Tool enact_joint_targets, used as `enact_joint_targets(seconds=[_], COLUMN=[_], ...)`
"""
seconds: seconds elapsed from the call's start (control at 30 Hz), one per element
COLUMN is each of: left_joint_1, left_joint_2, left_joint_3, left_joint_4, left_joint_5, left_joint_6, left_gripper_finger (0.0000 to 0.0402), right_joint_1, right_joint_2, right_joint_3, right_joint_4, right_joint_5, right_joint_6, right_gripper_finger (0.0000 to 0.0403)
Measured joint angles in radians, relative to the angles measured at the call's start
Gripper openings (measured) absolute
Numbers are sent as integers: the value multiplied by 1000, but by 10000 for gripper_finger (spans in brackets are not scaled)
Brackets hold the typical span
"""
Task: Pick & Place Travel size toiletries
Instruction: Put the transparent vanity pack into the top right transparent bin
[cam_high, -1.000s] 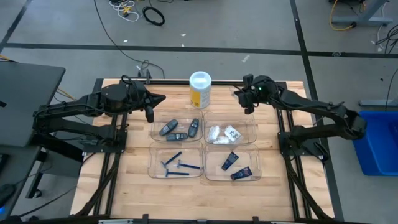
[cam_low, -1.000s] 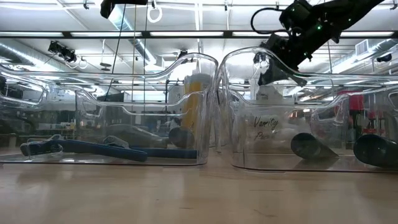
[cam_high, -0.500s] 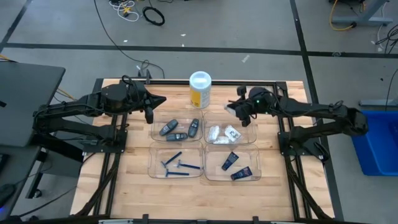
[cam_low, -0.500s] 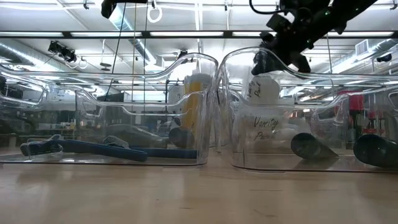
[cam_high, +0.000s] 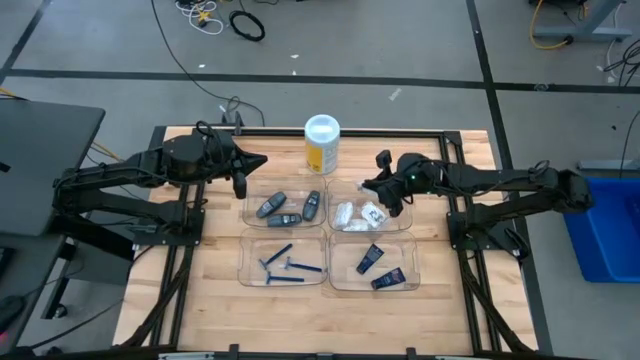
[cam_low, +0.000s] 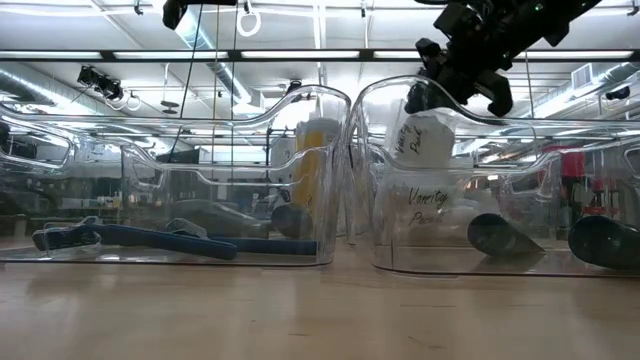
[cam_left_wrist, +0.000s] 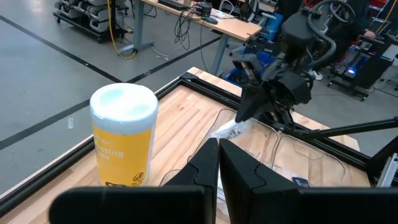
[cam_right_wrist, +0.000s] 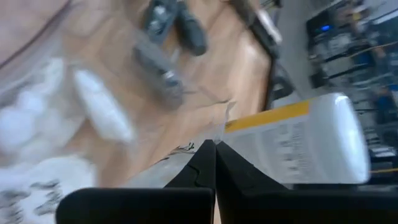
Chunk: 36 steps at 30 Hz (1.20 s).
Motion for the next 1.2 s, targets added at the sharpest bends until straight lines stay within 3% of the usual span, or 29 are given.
enact_joint_targets(seconds=[0.27, 0.67, 1.2], left_joint_1=[0, 0, 0], left_joint_2=[0, 0, 0], left_joint_3=[0, 0, 0], left_joint_4=[0, 0, 0], left_joint_5=[0, 0, 0], left_joint_6=[0, 7, 39], left_gripper_finger=[22, 22, 22], right_joint_1=[20, 20, 20], right_joint_2=[1, 1, 1], right_joint_3=[0, 0, 0], right_joint_4=[-161, -184, -183], right_joint_5=[-36, -53, -55], right_joint_6=[44, 72, 127], right_gripper_finger=[0, 3, 72])
